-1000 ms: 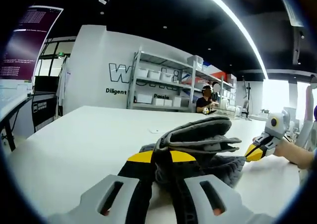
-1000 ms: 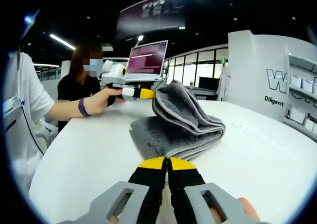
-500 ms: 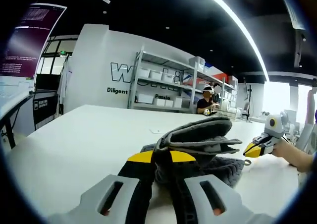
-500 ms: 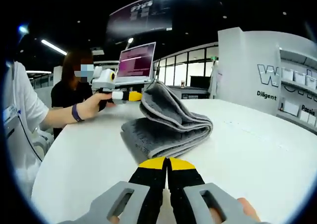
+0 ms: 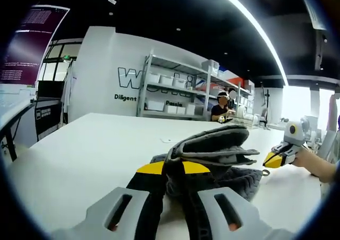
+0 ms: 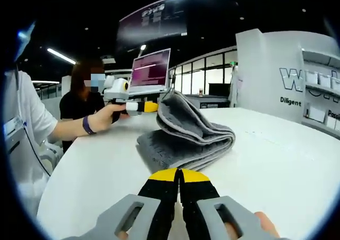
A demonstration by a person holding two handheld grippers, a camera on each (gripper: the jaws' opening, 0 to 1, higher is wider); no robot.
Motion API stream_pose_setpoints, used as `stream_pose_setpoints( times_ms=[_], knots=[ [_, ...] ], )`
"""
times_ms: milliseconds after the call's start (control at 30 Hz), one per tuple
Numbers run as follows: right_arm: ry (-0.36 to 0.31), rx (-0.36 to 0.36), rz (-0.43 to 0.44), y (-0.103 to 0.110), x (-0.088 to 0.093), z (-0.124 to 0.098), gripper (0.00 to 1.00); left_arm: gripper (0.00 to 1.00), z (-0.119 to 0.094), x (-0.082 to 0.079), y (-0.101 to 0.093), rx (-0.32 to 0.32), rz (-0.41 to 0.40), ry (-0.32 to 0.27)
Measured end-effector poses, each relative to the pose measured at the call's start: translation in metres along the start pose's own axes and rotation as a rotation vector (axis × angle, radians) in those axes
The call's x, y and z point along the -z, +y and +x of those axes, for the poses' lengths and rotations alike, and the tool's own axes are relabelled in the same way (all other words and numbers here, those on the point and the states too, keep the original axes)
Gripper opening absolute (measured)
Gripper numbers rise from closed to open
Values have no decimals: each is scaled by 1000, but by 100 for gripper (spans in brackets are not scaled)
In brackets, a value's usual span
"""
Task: Open the folded towel by lifting each exposed corner and separating the folded layers until the towel lies flat within the target outline without major curled edges
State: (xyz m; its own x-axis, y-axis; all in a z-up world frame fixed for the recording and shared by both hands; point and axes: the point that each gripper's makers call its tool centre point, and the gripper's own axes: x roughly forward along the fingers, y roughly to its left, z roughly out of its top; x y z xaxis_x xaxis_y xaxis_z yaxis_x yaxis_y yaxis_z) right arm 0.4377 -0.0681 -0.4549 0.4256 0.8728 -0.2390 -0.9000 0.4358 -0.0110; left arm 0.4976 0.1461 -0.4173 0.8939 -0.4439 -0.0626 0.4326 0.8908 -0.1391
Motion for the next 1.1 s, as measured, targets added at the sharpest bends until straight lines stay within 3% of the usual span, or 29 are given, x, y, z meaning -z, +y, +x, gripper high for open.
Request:
stream_pose_setpoints(
  times_ms=[100,467,1100],
  knots=[
    [-4,-7,18,1,0,1,0,11,0,0,0,2,0,-1],
    [-3,-9,37,2,1,3,20,17,-1,-1,-3,5,14,-9],
    [10,10,27,1,4,4,34,29,-2,-3,1,-17,52,-18]
  ],
)
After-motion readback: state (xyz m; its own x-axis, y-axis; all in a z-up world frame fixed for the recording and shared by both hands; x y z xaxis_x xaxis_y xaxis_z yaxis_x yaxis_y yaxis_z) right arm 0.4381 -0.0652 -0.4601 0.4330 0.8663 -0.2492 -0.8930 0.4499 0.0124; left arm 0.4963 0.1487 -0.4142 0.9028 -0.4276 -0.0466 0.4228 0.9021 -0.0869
